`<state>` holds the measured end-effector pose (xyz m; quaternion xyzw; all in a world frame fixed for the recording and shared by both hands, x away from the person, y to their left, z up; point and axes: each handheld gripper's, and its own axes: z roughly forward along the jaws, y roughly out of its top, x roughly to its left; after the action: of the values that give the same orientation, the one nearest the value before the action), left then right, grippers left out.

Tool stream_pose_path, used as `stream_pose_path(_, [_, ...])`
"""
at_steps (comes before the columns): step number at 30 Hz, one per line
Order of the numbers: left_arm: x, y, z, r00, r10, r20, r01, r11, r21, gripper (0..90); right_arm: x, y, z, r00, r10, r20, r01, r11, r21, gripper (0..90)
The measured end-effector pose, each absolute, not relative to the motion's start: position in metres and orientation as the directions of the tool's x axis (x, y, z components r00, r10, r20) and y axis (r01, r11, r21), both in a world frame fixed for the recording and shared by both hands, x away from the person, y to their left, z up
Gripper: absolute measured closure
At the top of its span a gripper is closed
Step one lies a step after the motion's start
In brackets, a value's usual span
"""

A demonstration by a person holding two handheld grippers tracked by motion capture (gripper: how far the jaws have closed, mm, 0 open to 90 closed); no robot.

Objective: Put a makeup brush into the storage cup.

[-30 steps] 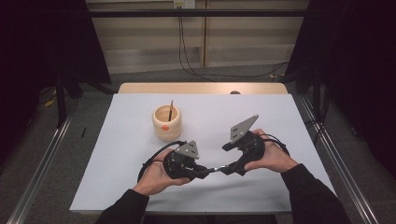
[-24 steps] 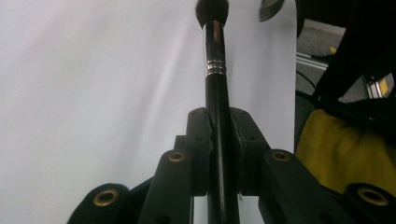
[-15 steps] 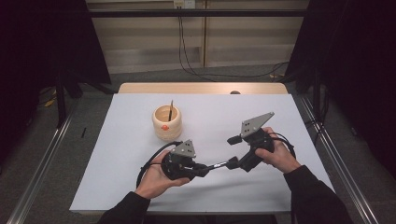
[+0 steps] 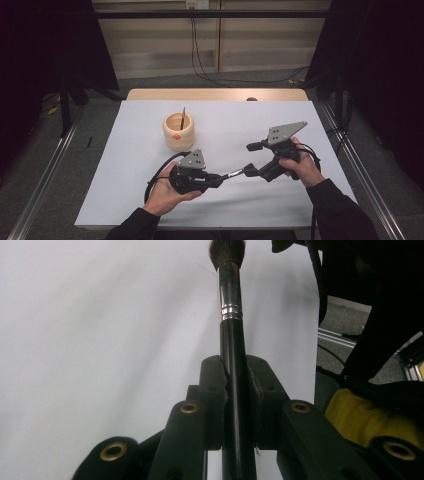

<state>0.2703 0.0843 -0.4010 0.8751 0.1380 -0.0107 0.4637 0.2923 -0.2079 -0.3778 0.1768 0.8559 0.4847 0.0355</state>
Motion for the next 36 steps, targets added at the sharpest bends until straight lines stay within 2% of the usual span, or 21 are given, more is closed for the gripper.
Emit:
stream_pose_path(14, [0.268, 0.09, -0.396, 0.956, 0.256, -0.141, 0.246, -0.443, 0.862, 79.3, 0.295, -0.219, -0.382, -0.939, 0.336, 0.067, 0.191, 0.351, 0.917, 13.7])
stream_pose_path(17, [0.267, 0.09, -0.396, 0.953, 0.264, -0.147, 0.252, -0.428, 0.868, 79.3, 0.294, -0.221, -0.384, -0.933, 0.356, 0.057, 0.182, 0.329, 0.927, 15.6])
stream_pose_path(25, [0.265, 0.094, -0.393, 0.951, 0.273, -0.143, 0.241, -0.371, 0.897, 79.3, 0.288, -0.222, -0.388, -0.939, 0.329, 0.097, 0.192, 0.27, 0.944, 18.3])
stream_pose_path(29, [0.264, 0.095, -0.391, 0.949, 0.286, -0.133, 0.232, -0.349, 0.908, 79.3, 0.287, -0.224, -0.386, -0.956, 0.266, 0.121, 0.183, 0.224, 0.957, 18.4])
stream_pose_path(36, [0.262, 0.095, -0.388, 0.95, 0.287, -0.12, 0.212, -0.315, 0.925, 79.3, 0.287, -0.224, -0.384, -0.956, 0.262, 0.13, 0.183, 0.189, 0.965, 20.0])
